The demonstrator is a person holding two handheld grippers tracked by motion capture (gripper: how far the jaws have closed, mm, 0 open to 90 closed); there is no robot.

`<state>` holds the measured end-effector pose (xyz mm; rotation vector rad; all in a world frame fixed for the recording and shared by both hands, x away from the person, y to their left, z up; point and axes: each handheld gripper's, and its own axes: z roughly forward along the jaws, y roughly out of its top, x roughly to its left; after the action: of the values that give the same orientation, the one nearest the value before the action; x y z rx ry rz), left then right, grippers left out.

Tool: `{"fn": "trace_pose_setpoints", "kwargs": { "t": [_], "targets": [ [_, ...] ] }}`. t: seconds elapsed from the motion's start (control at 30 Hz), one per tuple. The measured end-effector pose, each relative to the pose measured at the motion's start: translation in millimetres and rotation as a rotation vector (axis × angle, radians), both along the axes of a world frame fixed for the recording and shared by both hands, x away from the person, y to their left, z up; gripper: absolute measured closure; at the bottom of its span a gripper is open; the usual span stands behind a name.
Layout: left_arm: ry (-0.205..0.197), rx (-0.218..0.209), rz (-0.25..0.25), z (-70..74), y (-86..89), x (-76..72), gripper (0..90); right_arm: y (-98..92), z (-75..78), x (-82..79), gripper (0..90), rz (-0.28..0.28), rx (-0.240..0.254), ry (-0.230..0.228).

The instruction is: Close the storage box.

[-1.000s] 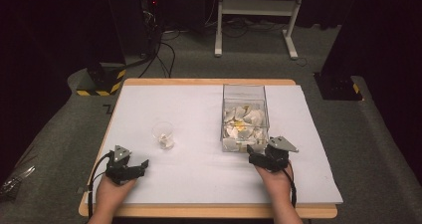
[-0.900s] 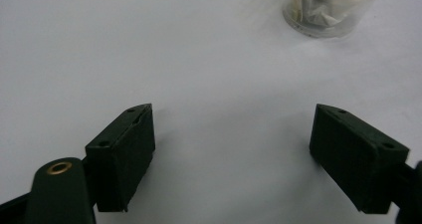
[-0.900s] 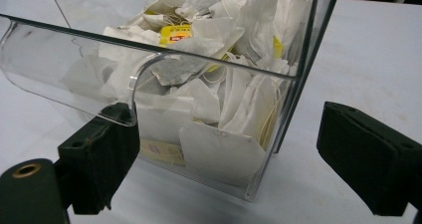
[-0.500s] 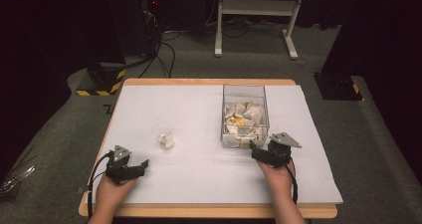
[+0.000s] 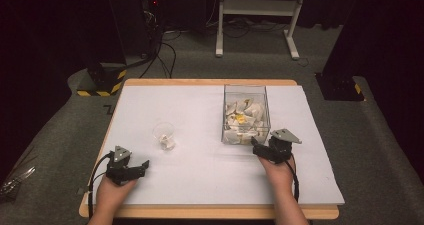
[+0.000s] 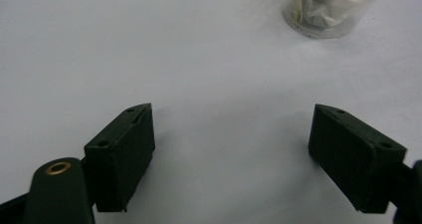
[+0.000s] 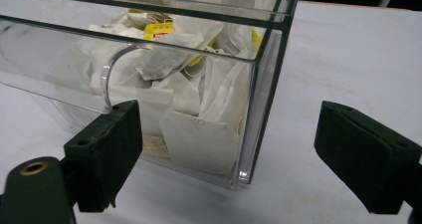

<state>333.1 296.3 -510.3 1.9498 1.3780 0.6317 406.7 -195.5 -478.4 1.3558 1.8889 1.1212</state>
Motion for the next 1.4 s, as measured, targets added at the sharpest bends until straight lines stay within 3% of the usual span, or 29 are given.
{"fn": "trace_pose_setpoints", "kwargs": {
  "t": [0.57,1.03,1.13,1.4],
  "targets": [
    [-0.001,-0.003,0.001,0.0,0.4,0.0,19.1,-2.0,-4.9,16.7,13.5,-0.017,0.014,0.035],
    [-0.005,-0.006,0.013,0.0,0.1,-0.7,20.5,0.8,-4.4,24.3,18.1,-0.078,0.027,0.005],
    [-0.005,-0.005,0.013,0.0,0.0,-0.8,20.6,2.5,-3.1,24.9,17.4,-0.087,0.006,-0.002],
    [-0.004,-0.006,0.013,-0.1,0.0,-0.8,20.6,3.4,-0.4,22.2,20.7,-0.076,0.013,-0.01]
  ]
}}
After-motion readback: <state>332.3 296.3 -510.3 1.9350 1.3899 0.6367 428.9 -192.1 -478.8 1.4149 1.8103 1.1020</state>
